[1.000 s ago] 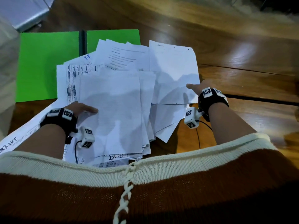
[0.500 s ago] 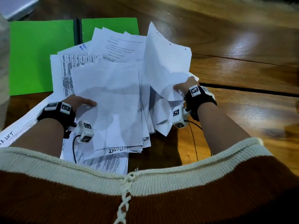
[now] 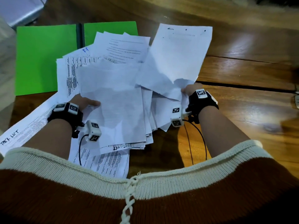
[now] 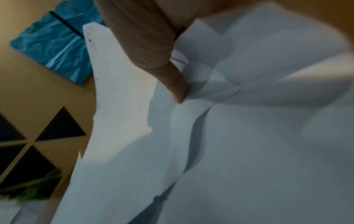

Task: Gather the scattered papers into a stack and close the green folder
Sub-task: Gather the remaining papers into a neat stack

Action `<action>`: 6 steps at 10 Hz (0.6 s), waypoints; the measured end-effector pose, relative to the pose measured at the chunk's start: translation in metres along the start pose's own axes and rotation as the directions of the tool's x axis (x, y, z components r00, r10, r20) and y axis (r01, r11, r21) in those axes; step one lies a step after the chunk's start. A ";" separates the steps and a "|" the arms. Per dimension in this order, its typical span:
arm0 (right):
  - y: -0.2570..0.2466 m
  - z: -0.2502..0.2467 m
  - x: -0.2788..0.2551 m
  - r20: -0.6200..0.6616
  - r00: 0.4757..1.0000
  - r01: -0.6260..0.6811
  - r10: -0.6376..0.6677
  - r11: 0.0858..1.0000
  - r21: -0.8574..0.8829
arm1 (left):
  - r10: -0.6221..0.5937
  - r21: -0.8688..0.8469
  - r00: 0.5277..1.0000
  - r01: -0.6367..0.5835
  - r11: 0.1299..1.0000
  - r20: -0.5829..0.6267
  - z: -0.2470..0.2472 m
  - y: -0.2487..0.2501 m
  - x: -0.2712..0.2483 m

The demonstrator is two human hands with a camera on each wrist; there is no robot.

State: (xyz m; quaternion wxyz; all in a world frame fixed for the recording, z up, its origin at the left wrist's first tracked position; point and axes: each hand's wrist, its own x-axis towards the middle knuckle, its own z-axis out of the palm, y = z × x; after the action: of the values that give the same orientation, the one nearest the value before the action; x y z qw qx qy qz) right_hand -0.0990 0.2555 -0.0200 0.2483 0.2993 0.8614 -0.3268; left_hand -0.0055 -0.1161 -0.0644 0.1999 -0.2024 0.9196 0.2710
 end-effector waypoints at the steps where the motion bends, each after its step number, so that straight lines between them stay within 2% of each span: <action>1: 0.018 0.002 -0.008 0.017 1.000 0.014 -0.013 0.998 -0.061 | 0.062 0.062 0.997 -0.064 0.996 0.033 0.002 -0.007 -0.007; 2: 0.022 0.013 -0.018 0.002 1.000 0.031 -0.031 0.997 -0.075 | 0.046 0.001 0.999 -0.046 0.999 -0.026 0.004 -0.012 -0.015; 3: 0.016 0.022 -0.035 0.036 0.999 -0.012 0.008 0.995 0.099 | 0.039 0.028 0.999 -0.038 0.999 -0.025 0.003 -0.010 -0.019; 4: 0.012 0.023 -0.050 0.042 0.999 -0.014 0.014 1.000 0.009 | 0.057 0.014 0.997 -0.056 0.998 -0.043 0.003 -0.012 -0.022; 5: 0.012 0.027 -0.054 0.036 0.994 -0.110 0.105 0.948 0.297 | 0.043 -0.009 0.998 -0.044 0.999 -0.049 0.002 -0.005 -0.028; 6: 0.009 0.024 -0.056 0.066 0.996 -0.082 0.067 0.963 0.255 | 0.041 -0.003 0.998 -0.042 0.999 -0.050 0.000 -0.004 -0.030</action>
State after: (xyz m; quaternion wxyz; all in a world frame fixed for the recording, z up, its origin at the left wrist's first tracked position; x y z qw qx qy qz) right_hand -0.0482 0.2236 -0.0045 0.2440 0.3519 0.7922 -0.4348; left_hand 0.0216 -0.1117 -0.0516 0.1707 -0.1903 0.9279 0.2715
